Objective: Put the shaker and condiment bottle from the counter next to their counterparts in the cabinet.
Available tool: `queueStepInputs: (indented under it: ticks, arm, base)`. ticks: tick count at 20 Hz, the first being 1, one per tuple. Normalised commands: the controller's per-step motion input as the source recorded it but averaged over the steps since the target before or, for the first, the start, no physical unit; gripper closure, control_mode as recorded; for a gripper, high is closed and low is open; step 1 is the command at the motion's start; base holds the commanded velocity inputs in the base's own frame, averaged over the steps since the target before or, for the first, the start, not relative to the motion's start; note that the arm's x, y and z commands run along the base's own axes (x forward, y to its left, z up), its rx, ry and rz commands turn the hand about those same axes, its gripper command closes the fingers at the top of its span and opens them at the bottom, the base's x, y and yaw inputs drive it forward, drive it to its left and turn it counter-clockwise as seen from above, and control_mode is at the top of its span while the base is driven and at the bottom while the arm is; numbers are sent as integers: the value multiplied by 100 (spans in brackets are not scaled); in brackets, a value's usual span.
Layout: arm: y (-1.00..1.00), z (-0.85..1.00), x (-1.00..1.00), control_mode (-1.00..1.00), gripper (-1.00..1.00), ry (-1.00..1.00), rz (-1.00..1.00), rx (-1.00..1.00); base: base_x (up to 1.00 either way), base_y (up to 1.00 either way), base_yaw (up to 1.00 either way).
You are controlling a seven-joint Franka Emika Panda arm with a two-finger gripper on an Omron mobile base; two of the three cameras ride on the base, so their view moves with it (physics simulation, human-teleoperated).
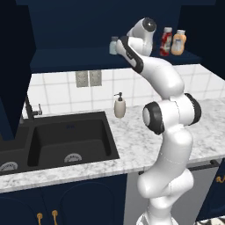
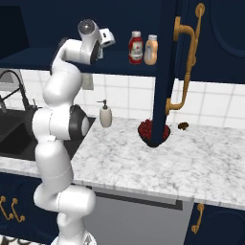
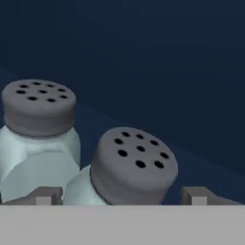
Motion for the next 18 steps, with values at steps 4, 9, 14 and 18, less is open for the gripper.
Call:
queueStepInputs:
  ticks: [4,9,14,18]
  arm:
    - [0,0,31,-100,-100,-3,0,-2]
    - [-2,1,-12,-100,-100,-2,0,0]
    - [-14,-1,-96,-100,-100,-1,0,3]
    - [-10,-8,-100,-100,-100,-1,0,5]
  base:
    - [0,0,0]
    - [0,0,0]
    - [0,0,0]
    - [0,0,0]
